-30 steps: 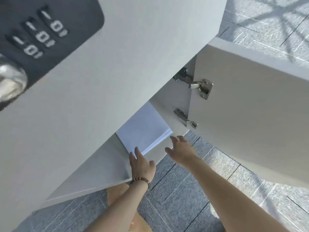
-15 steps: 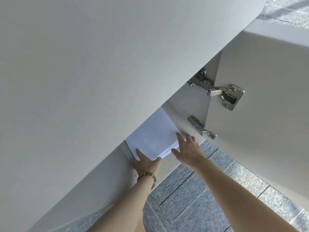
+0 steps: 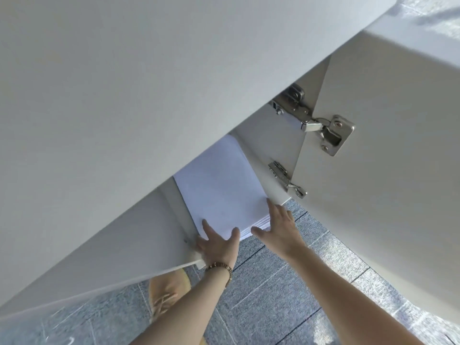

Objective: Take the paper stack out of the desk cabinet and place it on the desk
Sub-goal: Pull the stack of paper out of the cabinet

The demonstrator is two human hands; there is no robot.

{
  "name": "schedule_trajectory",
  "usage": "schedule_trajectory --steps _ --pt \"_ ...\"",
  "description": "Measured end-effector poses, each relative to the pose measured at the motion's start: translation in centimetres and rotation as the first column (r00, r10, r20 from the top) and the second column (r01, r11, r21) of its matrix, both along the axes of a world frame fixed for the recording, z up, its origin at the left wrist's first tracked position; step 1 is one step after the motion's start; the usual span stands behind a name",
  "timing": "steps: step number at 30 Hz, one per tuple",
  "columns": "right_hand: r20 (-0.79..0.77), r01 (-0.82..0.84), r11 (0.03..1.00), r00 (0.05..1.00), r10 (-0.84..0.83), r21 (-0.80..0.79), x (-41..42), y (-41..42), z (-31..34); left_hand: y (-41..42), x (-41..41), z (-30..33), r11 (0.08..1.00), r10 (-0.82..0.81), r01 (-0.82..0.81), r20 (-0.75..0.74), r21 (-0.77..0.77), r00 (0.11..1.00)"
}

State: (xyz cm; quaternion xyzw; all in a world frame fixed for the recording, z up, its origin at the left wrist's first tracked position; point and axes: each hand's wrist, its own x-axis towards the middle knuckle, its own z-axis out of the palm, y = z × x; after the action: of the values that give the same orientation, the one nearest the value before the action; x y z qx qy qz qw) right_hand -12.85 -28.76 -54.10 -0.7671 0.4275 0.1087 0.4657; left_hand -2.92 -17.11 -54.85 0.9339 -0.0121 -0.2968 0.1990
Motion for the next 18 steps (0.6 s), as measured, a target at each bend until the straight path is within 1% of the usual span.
schedule_trajectory --steps 5,8,10,12,16,18 --pt "-0.065 0.082 0.993 0.995 -0.076 0.089 -5.8 2.1 -0.6 3.1 -4.6 1.3 0.999 -0.04 0.039 -0.078 -0.008 0.996" --pt "-0.102 0.169 0.982 0.982 -0.161 0.08 -7.0 2.2 -1.4 4.7 -6.0 1.2 0.998 -0.023 0.017 -0.097 -0.066 0.995" --pt "-0.115 0.213 0.974 0.972 -0.204 0.08 -6.6 1.4 -2.0 5.2 -6.0 0.8 0.994 -0.014 0.003 -0.094 -0.109 0.995" --pt "-0.083 0.246 0.965 0.968 -0.239 0.087 -5.7 0.4 -2.6 5.2 -5.5 0.3 0.988 0.008 -0.021 -0.081 -0.151 0.997" --pt "-0.068 0.313 0.933 0.95 -0.306 0.178 -2.8 -1.3 -3.3 4.1 -3.5 -0.4 0.974 0.101 -0.114 -0.075 -0.196 0.992" --pt "-0.087 0.32 0.926 0.947 -0.309 0.198 -1.6 -1.6 -3.6 3.6 -2.7 -0.6 0.968 0.161 -0.172 -0.071 -0.184 0.984"
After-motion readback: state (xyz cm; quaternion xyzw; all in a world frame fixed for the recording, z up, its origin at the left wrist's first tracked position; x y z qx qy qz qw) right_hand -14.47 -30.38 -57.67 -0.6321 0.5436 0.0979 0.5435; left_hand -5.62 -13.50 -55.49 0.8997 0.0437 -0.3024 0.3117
